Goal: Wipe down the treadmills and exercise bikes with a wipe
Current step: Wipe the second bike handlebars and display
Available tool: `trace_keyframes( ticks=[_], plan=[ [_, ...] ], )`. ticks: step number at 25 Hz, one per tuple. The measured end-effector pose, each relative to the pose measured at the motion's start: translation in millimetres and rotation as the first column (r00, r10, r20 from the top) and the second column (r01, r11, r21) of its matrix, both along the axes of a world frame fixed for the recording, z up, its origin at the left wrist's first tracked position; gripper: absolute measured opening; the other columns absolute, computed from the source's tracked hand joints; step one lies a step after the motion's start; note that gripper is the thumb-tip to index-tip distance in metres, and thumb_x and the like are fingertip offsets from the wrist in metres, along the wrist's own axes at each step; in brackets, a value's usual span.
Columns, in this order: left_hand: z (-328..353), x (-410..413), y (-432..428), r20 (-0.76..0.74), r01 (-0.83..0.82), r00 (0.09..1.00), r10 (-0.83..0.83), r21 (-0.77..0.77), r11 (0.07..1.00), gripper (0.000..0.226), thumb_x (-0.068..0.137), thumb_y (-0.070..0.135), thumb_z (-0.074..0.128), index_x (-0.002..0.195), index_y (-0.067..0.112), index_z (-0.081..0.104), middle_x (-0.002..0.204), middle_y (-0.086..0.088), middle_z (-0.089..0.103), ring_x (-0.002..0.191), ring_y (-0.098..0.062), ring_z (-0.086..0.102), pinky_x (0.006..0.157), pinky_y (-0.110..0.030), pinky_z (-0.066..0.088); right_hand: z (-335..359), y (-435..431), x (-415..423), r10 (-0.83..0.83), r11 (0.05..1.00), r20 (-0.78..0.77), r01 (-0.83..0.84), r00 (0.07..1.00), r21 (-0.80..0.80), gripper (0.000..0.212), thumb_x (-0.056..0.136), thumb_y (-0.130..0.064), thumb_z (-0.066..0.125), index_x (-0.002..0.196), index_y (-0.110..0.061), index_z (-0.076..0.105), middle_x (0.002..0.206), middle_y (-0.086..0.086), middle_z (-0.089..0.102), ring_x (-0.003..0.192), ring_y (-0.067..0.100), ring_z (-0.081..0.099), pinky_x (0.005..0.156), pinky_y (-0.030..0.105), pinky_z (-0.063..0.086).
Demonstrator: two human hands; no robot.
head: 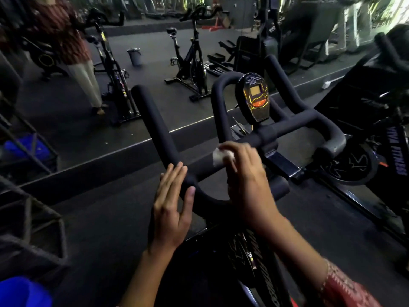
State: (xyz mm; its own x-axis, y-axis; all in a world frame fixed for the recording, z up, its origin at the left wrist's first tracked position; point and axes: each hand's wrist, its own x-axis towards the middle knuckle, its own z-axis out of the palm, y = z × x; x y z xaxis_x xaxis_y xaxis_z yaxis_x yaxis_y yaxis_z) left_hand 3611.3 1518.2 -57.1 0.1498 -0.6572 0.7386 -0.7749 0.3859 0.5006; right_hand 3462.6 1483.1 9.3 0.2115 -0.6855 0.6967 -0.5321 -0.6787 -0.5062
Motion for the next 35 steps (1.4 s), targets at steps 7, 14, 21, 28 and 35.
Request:
trace_keyframes(
  ticks=[7,14,21,28,35],
  plan=[
    [16.0,9.4,-18.1,-0.021,0.007,1.000,-0.006,0.049,0.999,0.053,0.098,0.035,0.040,0.129,-0.006,0.053,0.135,-0.008,0.049,0.133,-0.019,0.039,0.116,-0.031,0.022,-6.6,-75.8,-6.3,0.460,0.857,-0.705,-0.477,0.540,0.194,0.060,0.091,-0.024,0.027,0.148,-0.007,0.029,0.155,0.008,0.029,0.144,0.023,0.023,0.118,0.042,0.014],
    [28.8,-0.3,-37.5,0.189,0.024,0.980,-0.064,0.208,0.978,0.049,0.088,0.031,0.045,0.118,-0.004,0.063,0.124,-0.019,0.061,0.119,-0.033,0.055,0.111,-0.031,0.019,3.3,-126.0,-106.0,0.346,0.926,-0.668,-0.354,0.659,0.130,0.046,0.104,-0.025,0.033,0.144,-0.003,0.036,0.152,0.010,0.032,0.142,0.030,0.026,0.120,0.039,0.012],
    [39.6,-39.2,-47.8,0.145,0.011,0.988,-0.056,0.299,0.954,0.052,0.089,0.033,0.042,0.125,0.001,0.060,0.131,-0.015,0.057,0.123,-0.029,0.053,0.110,-0.035,0.029,1.6,-123.1,-62.6,0.389,0.858,-0.607,-0.512,0.693,-0.035,0.044,0.099,-0.013,0.043,0.140,0.000,0.041,0.150,0.017,0.035,0.142,0.029,0.027,0.118,0.045,0.019],
    [44.3,-69.3,-59.6,0.212,-0.075,0.977,0.003,0.332,0.940,0.058,0.090,0.036,0.041,0.135,-0.001,0.049,0.141,-0.013,0.047,0.133,-0.025,0.040,0.113,-0.031,0.020,-11.5,-151.4,-113.6,0.313,0.865,-0.694,-0.497,0.648,-0.074,0.055,0.086,0.000,0.048,0.141,-0.002,0.044,0.151,0.011,0.037,0.142,0.027,0.029,0.117,0.043,0.023],
    [43.2,-117.3,-82.6,0.192,-0.058,0.981,-0.014,0.366,0.929,0.064,0.085,0.039,0.043,0.133,-0.003,0.049,0.140,-0.016,0.045,0.133,-0.028,0.032,0.111,-0.029,0.015,6.1,-148.1,-159.0,0.113,0.976,-0.453,-0.184,0.884,-0.116,0.059,0.072,-0.019,0.031,0.115,-0.003,0.068,0.123,0.013,0.065,0.103,0.034,0.066,0.064,0.046,0.059]
  ],
)
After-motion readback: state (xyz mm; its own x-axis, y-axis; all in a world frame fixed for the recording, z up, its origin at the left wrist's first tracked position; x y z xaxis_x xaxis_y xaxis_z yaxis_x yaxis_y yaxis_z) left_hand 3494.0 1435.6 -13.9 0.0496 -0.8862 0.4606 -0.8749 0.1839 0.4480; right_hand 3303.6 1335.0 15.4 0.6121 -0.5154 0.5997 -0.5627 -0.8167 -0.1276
